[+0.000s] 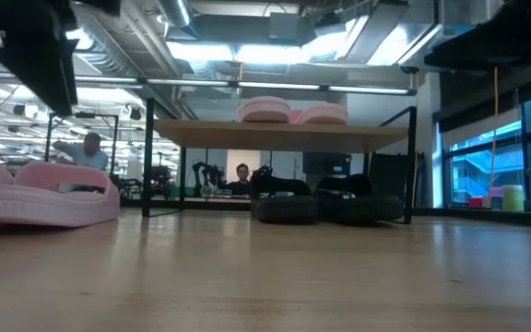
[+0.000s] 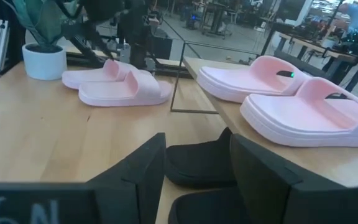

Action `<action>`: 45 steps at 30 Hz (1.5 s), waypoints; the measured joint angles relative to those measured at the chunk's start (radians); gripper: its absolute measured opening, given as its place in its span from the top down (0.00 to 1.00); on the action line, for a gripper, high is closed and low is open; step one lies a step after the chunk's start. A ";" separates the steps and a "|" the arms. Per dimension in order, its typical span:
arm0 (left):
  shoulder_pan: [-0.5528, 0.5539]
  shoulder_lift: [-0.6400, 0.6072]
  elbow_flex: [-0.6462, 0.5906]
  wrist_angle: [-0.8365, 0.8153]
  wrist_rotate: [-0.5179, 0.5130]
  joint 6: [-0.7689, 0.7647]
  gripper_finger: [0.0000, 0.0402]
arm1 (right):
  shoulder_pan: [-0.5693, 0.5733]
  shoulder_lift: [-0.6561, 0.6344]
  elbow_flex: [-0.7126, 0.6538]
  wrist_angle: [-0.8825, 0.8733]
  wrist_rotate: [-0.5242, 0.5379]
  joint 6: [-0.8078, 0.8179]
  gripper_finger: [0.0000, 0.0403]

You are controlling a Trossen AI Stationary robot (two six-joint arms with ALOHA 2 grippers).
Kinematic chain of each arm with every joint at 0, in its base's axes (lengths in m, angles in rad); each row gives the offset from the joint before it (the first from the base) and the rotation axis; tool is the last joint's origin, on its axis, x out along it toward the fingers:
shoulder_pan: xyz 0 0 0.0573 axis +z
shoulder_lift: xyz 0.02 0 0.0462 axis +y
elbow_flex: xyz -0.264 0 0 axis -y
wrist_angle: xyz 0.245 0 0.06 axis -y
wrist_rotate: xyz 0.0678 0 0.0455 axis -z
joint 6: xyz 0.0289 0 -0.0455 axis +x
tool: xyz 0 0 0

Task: Pick and place slides into the shelf
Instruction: Put the pink slide under the shelf

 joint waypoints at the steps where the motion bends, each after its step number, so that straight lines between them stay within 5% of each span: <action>1: 0.002 0.021 0.000 0.000 0.000 -0.012 0.31 | 0.000 0.000 0.000 0.000 0.000 -0.004 0.55; 11: 0.009 0.144 0.000 0.000 -0.014 0.009 0.31 | 0.000 0.000 0.000 0.000 0.000 -0.031 0.55; 26: 0.020 0.150 -0.009 0.147 0.011 -0.023 0.31 | 0.000 -0.001 0.000 0.000 0.000 -0.084 0.55; 31: 0.057 0.150 -0.009 0.140 0.084 -0.004 0.31 | 0.000 -0.002 0.000 0.001 0.001 -0.082 0.55; 45: 0.128 0.225 -0.010 -0.018 0.072 -0.005 0.31 | 0.000 -0.002 0.000 0.022 0.001 -0.082 0.55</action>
